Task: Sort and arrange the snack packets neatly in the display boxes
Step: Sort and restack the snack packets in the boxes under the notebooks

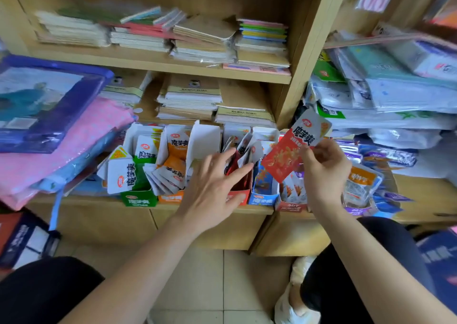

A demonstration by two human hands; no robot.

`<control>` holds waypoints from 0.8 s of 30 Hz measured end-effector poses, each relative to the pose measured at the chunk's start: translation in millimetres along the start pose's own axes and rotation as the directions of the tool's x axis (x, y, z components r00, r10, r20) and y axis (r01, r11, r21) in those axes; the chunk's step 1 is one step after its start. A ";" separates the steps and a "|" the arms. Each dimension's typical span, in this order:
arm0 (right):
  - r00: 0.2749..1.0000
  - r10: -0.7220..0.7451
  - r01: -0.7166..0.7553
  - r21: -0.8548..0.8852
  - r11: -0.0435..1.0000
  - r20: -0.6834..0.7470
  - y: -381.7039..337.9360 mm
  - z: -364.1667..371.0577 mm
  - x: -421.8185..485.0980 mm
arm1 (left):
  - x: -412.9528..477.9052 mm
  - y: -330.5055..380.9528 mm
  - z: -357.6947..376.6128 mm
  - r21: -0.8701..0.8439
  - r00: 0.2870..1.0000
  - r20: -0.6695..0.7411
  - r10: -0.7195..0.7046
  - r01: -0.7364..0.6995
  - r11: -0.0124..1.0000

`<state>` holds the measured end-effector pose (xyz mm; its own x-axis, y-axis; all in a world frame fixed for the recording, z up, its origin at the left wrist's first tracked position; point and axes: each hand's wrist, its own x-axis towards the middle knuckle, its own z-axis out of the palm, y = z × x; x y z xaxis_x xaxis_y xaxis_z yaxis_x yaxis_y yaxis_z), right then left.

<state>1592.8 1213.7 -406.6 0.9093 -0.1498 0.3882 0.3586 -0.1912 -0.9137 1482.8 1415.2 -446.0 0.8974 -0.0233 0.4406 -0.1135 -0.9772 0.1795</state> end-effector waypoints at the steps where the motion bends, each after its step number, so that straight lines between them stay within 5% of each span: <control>1: 1.000 -0.008 0.008 -0.031 0.999 0.007 5.2 0.3 -2.2 | 4.5 1.3 3.8 0.059 0.999 0.032 0.007 -0.008 0.998; 5: 0.997 -0.001 0.008 -0.086 0.996 0.077 17.1 6.2 -11.0 | 20.7 -1.7 7.1 0.161 0.997 -0.005 -0.071 0.070 0.984; 18: 0.933 -0.290 0.312 -0.082 0.946 0.212 18.8 43.4 -35.7 | 15.2 -11.3 3.3 -0.050 0.979 -0.070 -0.191 0.188 0.981; 24: 0.885 -0.106 0.220 -0.207 0.953 0.452 37.8 54.8 -42.1 | 12.2 -15.5 3.1 -0.100 0.981 -0.040 -0.190 0.185 0.978</control>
<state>1579.6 1266.0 -464.0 0.8625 0.3266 0.3866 0.4984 -0.4160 -0.7606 1496.8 1429.4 -446.1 0.8849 0.1711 0.4333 0.0126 -0.9386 0.3448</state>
